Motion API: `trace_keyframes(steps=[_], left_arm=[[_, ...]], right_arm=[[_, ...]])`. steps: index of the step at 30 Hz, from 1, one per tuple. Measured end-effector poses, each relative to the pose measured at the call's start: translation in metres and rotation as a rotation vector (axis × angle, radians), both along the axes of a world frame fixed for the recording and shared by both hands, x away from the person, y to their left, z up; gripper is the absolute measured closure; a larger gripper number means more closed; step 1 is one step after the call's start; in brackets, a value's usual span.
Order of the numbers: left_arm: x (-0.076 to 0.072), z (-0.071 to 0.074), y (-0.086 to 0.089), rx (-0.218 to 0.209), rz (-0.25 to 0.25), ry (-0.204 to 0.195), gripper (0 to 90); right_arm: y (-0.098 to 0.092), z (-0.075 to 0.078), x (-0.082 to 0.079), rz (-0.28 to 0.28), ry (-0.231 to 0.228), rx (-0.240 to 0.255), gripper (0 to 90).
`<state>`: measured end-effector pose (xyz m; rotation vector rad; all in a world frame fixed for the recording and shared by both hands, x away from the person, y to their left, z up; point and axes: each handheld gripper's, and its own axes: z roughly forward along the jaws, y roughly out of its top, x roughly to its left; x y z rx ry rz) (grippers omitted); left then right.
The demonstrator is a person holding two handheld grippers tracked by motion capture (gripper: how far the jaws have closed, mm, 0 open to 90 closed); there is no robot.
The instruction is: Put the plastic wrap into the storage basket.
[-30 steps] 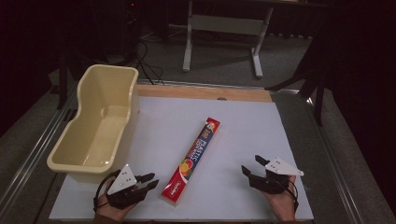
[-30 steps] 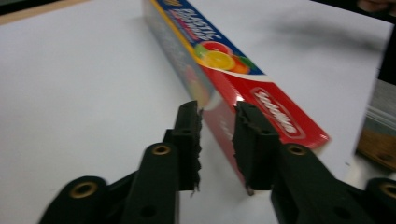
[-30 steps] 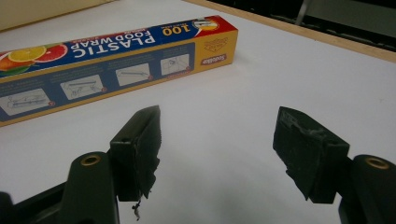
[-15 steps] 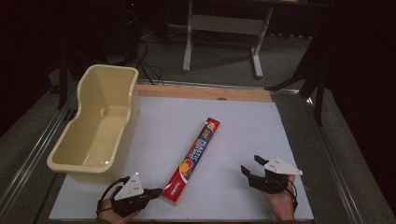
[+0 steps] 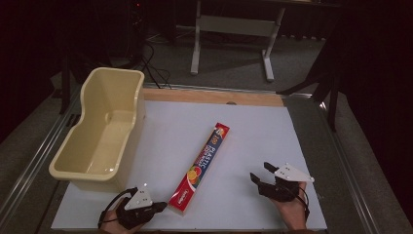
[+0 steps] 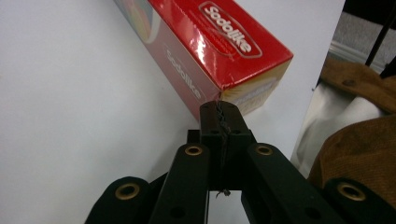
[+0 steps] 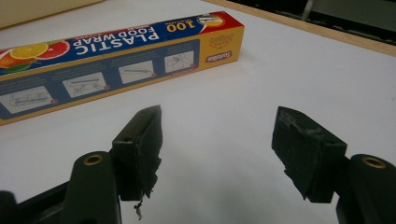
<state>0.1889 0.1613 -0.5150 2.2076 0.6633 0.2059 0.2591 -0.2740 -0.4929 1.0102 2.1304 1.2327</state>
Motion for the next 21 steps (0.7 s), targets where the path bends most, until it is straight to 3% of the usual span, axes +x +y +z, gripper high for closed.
trace_keyframes(steps=[10,17,21], left_arm=[[0.003,-0.001,-0.002,0.000,-0.023,0.004,90.0],[-0.001,-0.001,-0.018,0.005,-0.032,-0.004,90.0],[0.003,-0.002,-0.032,0.020,0.005,-0.007,90.0]], right_arm=[[0.001,-0.001,0.001,0.002,0.004,-0.002,33.4],[0.003,-0.001,0.002,-0.002,0.012,-0.007,33.7],[0.003,-0.001,0.003,-0.005,0.011,-0.002,34.1]])
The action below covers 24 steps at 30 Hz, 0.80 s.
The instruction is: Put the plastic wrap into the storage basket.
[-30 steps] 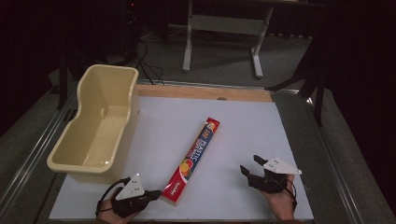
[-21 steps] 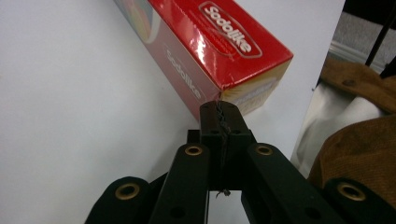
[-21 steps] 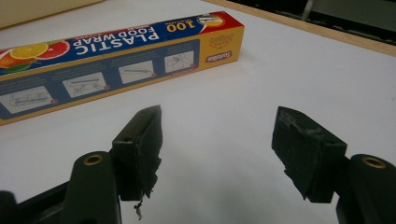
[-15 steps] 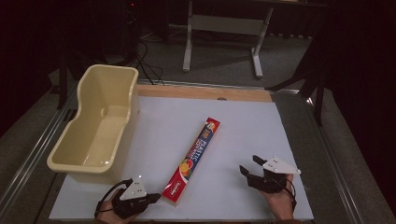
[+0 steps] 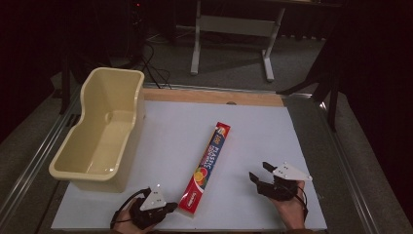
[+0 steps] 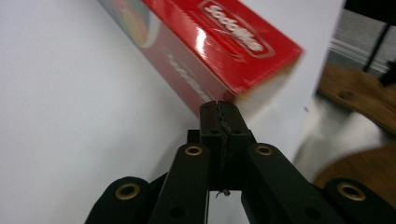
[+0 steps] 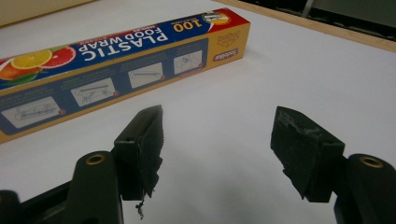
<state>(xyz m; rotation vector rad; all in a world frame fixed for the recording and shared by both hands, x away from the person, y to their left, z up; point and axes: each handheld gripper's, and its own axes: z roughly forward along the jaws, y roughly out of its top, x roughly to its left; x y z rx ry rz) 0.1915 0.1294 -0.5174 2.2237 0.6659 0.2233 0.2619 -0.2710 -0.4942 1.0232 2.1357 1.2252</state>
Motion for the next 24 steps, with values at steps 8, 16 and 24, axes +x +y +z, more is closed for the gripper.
trace_keyframes(steps=[8,16,24], left_arm=[[0.008,-0.002,-0.042,-0.026,-0.048,0.007,90.0],[0.019,-0.008,-0.084,-0.057,-0.105,0.023,90.0],[0.032,-0.017,-0.124,-0.106,-0.125,0.042,90.0]], right_arm=[[-0.002,0.000,0.000,-0.006,0.001,0.002,34.3],[-0.003,0.000,0.001,-0.017,0.014,0.006,34.3],[-0.005,0.002,0.001,-0.032,0.009,0.013,34.3]])
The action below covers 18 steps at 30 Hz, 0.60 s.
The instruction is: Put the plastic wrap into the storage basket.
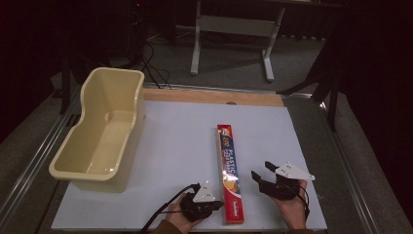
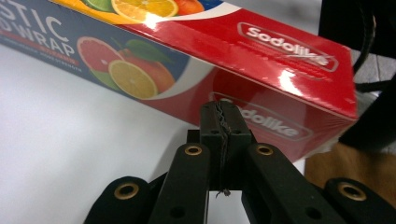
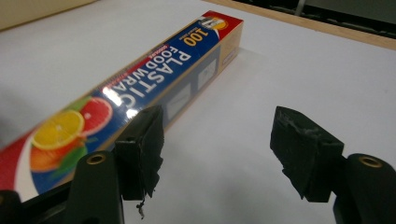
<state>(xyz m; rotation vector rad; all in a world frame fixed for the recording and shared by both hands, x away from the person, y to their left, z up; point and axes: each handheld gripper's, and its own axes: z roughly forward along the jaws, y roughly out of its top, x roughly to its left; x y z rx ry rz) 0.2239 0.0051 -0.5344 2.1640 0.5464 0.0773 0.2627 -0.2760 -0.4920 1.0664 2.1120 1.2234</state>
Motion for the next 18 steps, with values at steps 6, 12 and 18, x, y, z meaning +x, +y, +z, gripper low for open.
trace_keyframes(steps=[6,12,18], left_arm=[[0.018,-0.003,-0.023,-0.015,0.044,0.014,90.0],[0.025,-0.002,-0.046,-0.011,0.021,0.016,89.9],[0.030,0.006,-0.027,-0.004,0.036,-0.013,84.1]], right_arm=[[-0.009,0.002,0.001,-0.030,0.004,0.043,34.3],[-0.011,0.002,0.001,-0.025,0.009,0.059,34.2],[-0.007,0.001,0.001,-0.006,0.044,0.068,29.4]])
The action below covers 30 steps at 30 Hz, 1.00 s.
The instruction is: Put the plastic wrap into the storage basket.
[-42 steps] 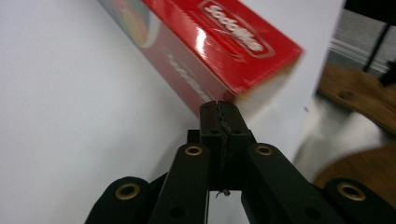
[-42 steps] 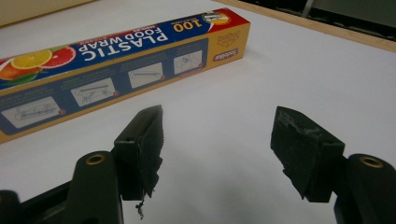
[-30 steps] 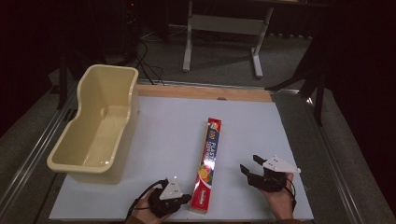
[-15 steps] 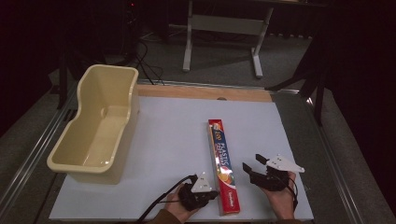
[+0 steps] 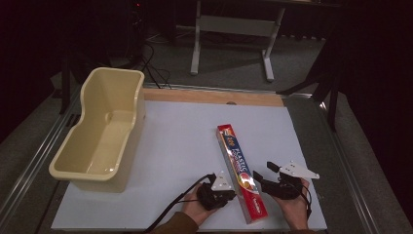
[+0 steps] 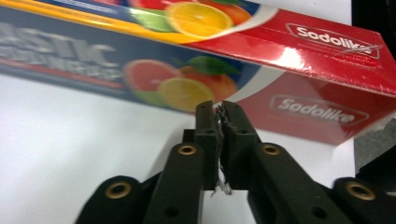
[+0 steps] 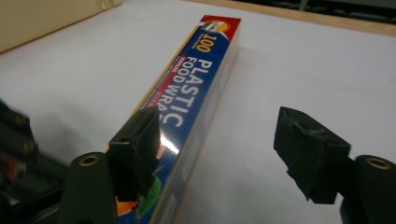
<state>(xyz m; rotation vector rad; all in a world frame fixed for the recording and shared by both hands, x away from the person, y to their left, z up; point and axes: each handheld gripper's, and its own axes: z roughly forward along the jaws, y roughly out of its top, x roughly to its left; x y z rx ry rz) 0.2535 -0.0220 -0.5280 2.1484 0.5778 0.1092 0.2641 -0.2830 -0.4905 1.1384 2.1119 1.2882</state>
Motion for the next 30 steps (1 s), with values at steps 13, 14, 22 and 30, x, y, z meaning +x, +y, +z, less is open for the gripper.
trace_keyframes(steps=[13,14,22,30], left_arm=[[-0.005,0.040,0.116,-0.047,0.215,-0.081,49.3],[-0.006,0.040,0.124,-0.034,0.239,-0.086,49.1],[-0.019,0.034,0.173,0.009,0.344,-0.089,49.0],[-0.028,0.025,0.194,-0.008,0.397,-0.071,49.0]], right_arm=[[0.039,0.001,0.008,0.080,0.101,-0.054,16.8],[0.043,0.001,0.010,0.081,0.110,-0.070,15.9],[0.063,-0.002,0.033,0.068,0.197,-0.141,12.7],[0.082,-0.009,0.054,0.062,0.338,-0.285,14.5]])
